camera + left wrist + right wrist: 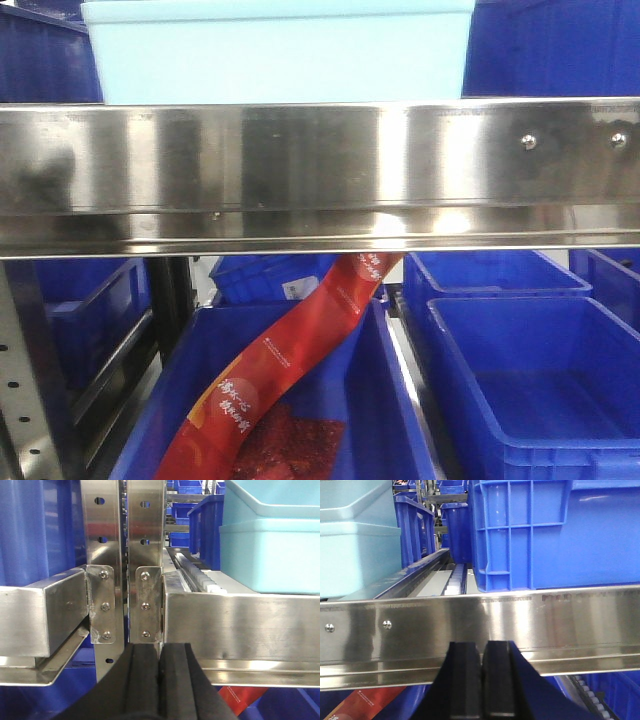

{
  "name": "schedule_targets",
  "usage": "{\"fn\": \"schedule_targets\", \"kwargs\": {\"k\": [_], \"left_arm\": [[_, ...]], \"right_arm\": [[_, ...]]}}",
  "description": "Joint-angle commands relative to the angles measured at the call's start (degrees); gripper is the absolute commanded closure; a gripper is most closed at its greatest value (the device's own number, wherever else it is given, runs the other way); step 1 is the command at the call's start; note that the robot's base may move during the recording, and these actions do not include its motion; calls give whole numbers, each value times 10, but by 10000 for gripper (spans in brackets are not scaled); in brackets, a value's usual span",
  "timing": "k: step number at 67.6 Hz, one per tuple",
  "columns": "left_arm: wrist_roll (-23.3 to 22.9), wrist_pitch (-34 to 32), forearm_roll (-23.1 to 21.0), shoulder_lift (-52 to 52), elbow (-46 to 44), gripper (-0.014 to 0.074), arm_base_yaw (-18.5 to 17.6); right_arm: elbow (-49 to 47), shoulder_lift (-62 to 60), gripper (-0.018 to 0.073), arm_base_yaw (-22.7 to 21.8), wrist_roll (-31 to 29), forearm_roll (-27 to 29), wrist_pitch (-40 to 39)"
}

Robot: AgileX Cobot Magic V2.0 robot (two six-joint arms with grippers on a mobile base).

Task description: Move two blue bins to right shelf middle

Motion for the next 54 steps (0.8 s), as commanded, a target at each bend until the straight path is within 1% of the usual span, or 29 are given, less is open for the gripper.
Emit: {"fn": "schedule_targets", "kwargs": {"k": [1,54], "left_arm": [[0,-9,-3,-3,-1,707,1],[0,-9,-3,-3,-1,707,1]], "right_arm": [[0,-2,721,-3,-5,3,-16],[0,-2,721,-3,-5,3,-16]]}}
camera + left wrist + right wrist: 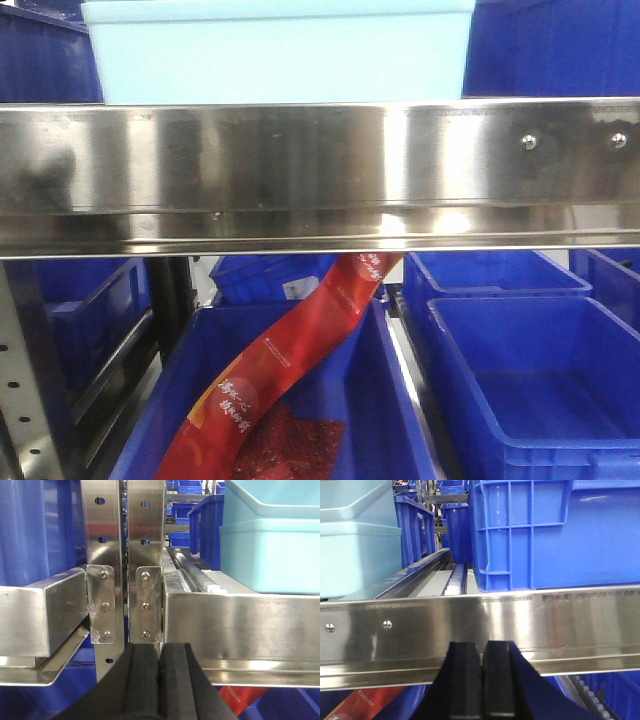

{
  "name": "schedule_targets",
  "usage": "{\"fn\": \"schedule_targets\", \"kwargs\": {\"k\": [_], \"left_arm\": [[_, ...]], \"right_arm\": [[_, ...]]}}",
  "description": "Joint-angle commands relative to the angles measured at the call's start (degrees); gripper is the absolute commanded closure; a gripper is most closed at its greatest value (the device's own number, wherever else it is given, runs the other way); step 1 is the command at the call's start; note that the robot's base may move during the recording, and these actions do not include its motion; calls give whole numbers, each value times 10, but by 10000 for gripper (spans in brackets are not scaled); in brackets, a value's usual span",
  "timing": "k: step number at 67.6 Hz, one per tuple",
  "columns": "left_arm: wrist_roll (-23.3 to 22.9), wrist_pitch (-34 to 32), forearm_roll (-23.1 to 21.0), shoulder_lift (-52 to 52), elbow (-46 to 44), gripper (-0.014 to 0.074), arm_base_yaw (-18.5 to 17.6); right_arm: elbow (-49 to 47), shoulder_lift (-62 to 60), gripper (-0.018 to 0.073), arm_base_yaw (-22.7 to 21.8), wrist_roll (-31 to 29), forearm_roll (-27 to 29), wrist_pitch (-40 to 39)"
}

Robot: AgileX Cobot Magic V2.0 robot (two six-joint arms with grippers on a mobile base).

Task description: Move two blue bins to right shelf middle

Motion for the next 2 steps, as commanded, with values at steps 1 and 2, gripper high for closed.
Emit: {"fn": "schedule_targets", "kwargs": {"k": [1,2], "left_arm": [[0,-9,-3,-3,-1,707,1],[0,-9,-3,-3,-1,707,1]], "right_arm": [[0,-2,721,-3,-5,3,-16],[0,-2,721,-3,-5,3,-16]]}}
